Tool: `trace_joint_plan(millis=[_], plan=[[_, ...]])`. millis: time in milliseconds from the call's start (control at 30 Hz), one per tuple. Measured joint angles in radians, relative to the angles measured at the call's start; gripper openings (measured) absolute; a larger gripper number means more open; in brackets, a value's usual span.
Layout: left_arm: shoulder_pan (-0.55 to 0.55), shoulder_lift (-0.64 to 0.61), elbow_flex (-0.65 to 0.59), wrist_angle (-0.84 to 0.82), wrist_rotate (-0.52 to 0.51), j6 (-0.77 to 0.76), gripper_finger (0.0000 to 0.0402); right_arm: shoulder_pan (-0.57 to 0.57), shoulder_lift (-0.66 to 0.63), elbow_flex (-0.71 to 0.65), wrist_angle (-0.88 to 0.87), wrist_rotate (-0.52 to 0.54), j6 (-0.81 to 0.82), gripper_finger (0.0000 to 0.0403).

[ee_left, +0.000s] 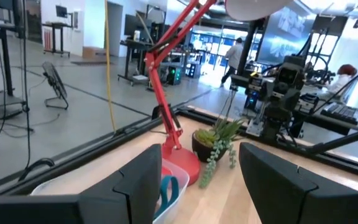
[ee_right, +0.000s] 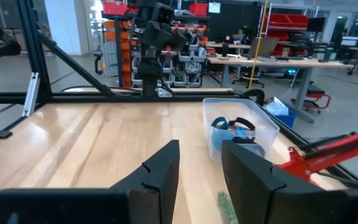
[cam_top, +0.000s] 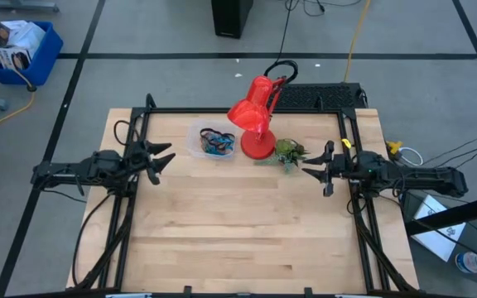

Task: Pick and place rubber bands into bin
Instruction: Return to Home Position

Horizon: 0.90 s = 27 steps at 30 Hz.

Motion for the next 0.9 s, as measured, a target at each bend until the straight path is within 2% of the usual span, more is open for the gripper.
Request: trace_joint_plan(millis=[133, 300, 467, 533, 900], plan=[[0.0, 0.0, 0.0, -0.023, -0.014, -0.018, 0.0223, 0.0, -0.059, -0.001, -0.035, 0.005, -0.014, 0.0116], [0.0, 0.0, -0.045, 0.027, -0.015, -0.019, 0.0223, 0.0, -0.108, -0.05, -0.016, 0.005, -0.017, 0.0116], [0.0, -0.001, -0.12, 0.136, -0.015, -0.013, 0.0223, 0.0, -0.129, -0.117, 0.124, 0.005, -0.017, 0.0116], [0.0, -0.001, -0.14, 0.15, -0.015, -0.014, 0.0223, 0.0, -0.131, -0.122, 0.129, 0.005, -0.017, 0.0116], [0.0, 0.001, -0.16, 0.091, -0.026, 0.026, 0.0223, 0.0, -0.13, -0.126, 0.092, 0.004, -0.017, 0.0116]])
